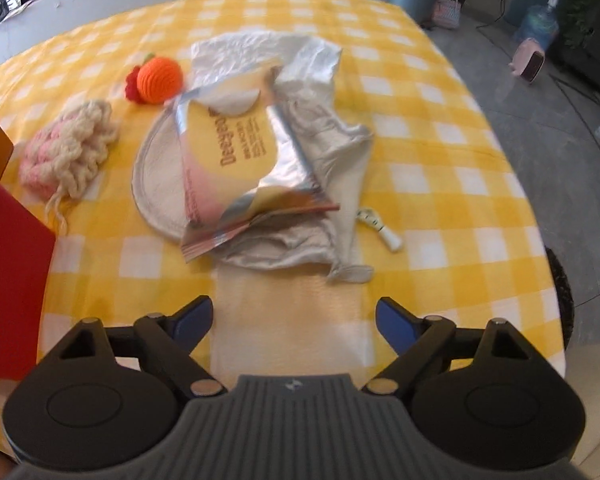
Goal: Organize soft objects
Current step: 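Lower the left tool onto the Deeyeo wipes packet and close it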
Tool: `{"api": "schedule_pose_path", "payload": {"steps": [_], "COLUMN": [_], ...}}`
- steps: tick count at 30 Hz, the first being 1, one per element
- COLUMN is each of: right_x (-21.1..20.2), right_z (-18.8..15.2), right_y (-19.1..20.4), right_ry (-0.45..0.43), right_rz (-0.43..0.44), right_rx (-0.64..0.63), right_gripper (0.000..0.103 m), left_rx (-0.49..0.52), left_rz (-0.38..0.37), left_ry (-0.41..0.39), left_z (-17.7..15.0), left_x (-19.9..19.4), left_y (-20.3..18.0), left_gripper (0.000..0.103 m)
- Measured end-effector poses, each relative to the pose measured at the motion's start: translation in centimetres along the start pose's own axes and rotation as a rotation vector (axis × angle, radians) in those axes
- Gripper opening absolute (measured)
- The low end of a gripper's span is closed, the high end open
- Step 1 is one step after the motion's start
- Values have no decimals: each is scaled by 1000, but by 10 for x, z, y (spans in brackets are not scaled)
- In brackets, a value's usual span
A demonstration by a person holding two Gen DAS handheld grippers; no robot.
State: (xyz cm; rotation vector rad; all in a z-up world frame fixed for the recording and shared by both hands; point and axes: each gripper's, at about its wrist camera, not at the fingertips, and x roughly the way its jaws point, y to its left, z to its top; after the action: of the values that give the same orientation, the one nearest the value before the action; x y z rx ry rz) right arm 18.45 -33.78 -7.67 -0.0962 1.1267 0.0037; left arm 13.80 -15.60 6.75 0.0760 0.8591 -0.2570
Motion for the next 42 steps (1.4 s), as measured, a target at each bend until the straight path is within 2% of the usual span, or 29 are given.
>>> {"api": "schedule_pose_path", "payload": {"steps": [2,13,15,17,21,23,26,31,35,38,42], "right_x": [6,4,2,-2,-6,-7,-8,-28,-47,-59,-73], "right_z": [0,-2,-1,-2,-4,-4,-4,-5,-8,-12,-15], "right_y": [1,8,10,12,19,20,16,6,-3,-14,-32], "right_ry": [26,25,16,1,-14,-20,-23,-91,-161,-204,-257], "right_rz": [-7,-4,7,64,89,85,98,163,176,224,182], "right_rx": [3,-33,-47,-65,-112,-113,-100,-60,1,52,147], "right_gripper": [89,87,79,54,35,16,4,2,2,2,2], "left_rx": [1,58,72,86,109,118,131,129,154,150,101], "left_rz": [-6,1,-4,-2,7,1,-3,-5,-20,-23,-80], "left_ry": [1,-36,-33,-21,-23,-22,-20,1,26,65,117], "left_z": [3,12,14,16,20,21,25,30,34,39,47], "left_x": [-5,-23,-22,-20,-19,-21,-22,-13,7,25,54], "left_y": [3,2,-1,-4,-11,-12,-14,-13,-14,-16,-19], "left_gripper": [87,87,87,87,87,87,87,87,87,87,87]}}
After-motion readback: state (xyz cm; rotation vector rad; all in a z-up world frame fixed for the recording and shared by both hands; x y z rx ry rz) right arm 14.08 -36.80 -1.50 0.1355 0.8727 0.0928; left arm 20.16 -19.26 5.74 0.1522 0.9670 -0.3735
